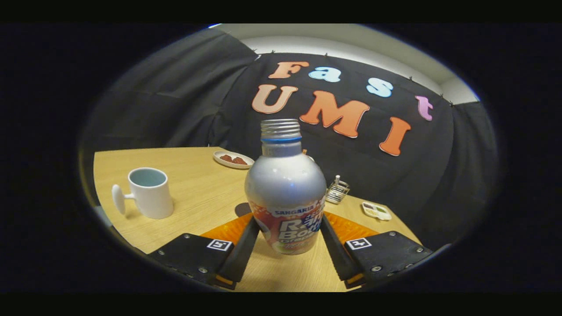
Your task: Take the bottle from table, then pour the juice into the cup, finally place the bottle on the coaster
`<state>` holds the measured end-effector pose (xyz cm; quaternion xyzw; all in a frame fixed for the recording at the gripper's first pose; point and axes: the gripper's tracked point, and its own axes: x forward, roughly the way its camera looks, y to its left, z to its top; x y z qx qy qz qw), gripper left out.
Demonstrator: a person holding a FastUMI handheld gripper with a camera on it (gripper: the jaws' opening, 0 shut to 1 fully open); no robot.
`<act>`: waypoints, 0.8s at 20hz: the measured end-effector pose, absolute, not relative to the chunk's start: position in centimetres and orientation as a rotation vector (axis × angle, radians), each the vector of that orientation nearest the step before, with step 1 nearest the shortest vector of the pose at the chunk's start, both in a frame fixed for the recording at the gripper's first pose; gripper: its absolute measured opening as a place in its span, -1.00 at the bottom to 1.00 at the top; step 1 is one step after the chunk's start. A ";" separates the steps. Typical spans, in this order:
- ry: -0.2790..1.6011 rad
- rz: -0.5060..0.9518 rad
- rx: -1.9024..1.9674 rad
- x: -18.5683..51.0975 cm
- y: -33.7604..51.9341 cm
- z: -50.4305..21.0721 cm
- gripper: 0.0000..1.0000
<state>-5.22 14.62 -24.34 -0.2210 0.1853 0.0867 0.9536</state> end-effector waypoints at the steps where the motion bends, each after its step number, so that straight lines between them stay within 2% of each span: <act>1: 0.361 0.160 -0.495 -5.0 14.5 -24.3 0.56; 4: 0.316 0.124 -0.603 -4.5 14.1 -24.0 0.56; 16: 0.160 0.124 -1.035 -3.2 17.8 -22.3 0.56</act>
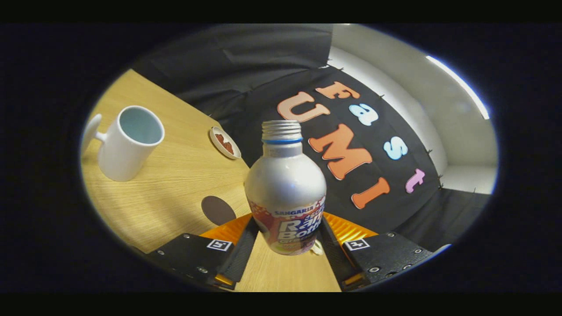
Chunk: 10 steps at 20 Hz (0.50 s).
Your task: Take the bottle from table, then pour the juice into the cup, finally place the bottle on the coaster
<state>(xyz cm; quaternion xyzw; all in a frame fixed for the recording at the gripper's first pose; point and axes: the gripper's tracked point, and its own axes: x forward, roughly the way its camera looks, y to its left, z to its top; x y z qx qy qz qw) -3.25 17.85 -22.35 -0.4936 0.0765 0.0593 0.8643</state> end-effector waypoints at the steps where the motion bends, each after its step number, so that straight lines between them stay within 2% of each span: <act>1: 0.150 0.129 -1.063 -3.1 18.1 -22.3 0.56; 10: 0.044 0.186 -1.308 -2.9 20.8 -22.8 0.55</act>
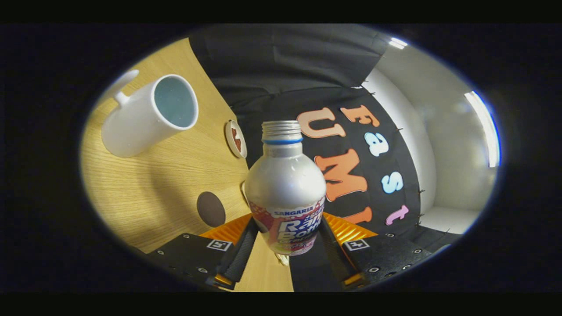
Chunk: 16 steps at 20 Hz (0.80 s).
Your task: Take the bottle from table, then pour the juice into the cup, finally place the bottle on the coaster
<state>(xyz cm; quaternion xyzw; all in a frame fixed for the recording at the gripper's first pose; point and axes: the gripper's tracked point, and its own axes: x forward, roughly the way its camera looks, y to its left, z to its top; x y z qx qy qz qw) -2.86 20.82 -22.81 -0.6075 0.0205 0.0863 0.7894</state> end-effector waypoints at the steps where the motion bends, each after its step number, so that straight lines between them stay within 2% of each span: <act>1: 0.027 0.191 -1.333 -2.9 21.2 -22.7 0.55; 16: -0.124 0.228 -1.564 -2.1 23.6 -20.9 0.55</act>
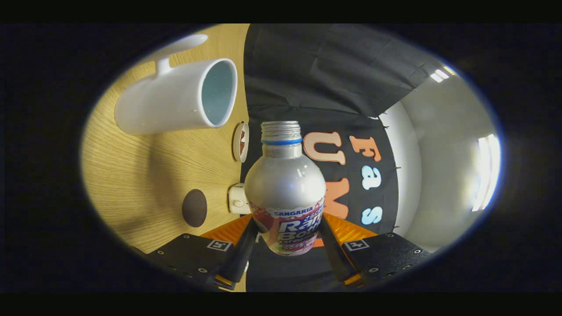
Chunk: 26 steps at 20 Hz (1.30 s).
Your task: Take the bottle from table, then pour the juice into the cup, finally place the bottle on the coaster
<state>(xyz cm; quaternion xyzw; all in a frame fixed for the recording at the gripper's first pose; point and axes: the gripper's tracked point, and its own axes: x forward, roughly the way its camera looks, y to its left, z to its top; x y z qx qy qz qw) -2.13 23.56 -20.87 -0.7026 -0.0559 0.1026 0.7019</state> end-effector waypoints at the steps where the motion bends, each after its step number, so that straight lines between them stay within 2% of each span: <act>1: -0.131 0.228 -1.574 -2.2 23.6 -20.7 0.55; 26: -0.245 0.253 -1.712 -0.9 24.4 -19.2 0.55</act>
